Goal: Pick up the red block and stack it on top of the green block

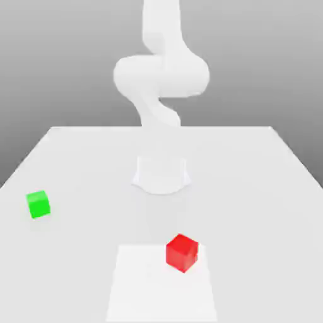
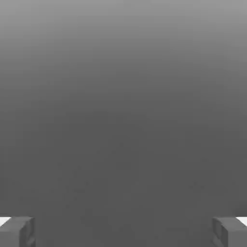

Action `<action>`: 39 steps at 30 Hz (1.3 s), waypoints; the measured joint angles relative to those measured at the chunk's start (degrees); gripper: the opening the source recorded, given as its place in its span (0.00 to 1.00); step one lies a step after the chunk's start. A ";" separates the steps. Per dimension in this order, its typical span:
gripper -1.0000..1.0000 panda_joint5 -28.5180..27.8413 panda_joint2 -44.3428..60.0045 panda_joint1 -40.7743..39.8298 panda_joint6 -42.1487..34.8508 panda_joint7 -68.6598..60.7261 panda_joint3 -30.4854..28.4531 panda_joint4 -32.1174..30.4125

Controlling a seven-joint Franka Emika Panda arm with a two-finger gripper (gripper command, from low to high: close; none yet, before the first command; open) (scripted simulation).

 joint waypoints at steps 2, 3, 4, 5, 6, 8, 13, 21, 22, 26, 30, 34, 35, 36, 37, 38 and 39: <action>0.50 -0.02 3.93 -1.23 2.73 4.27 2.08 -3.13; 0.50 -0.06 5.86 -1.74 4.04 6.39 2.99 -4.64; 0.50 -0.07 7.78 -2.31 5.37 8.47 3.93 -6.15; 0.50 -0.07 9.69 -2.86 6.68 10.53 4.85 -7.65; 0.50 -0.04 11.59 -3.42 7.99 12.57 5.76 -9.15; 0.50 0.11 15.43 -4.54 10.61 16.61 7.55 -12.17; 0.50 0.30 25.73 -6.25 17.56 27.49 10.94 -20.06; 0.50 -2.15 43.97 -6.19 30.84 42.22 11.79 -27.88; 0.50 -3.84 45.73 -5.78 32.28 43.54 10.93 -27.67; 0.50 -9.98 52.70 -1.12 38.05 48.01 4.81 -26.76; 0.00 -10.70 53.87 -0.19 39.09 48.50 3.68 -26.62; 0.00 -10.79 53.88 -0.05 39.15 48.61 3.54 -26.61; 0.00 -9.68 52.71 -0.64 38.18 47.84 4.42 -26.76; 0.00 -8.28 51.25 -1.38 36.98 46.84 5.53 -26.95; 0.00 -6.64 49.65 -1.91 35.66 45.67 6.48 -27.17; 0.00 -4.95 47.98 -2.19 34.28 44.46 7.19 -27.41; 0.00 -3.36 46.28 -2.25 32.87 43.31 7.68 -27.66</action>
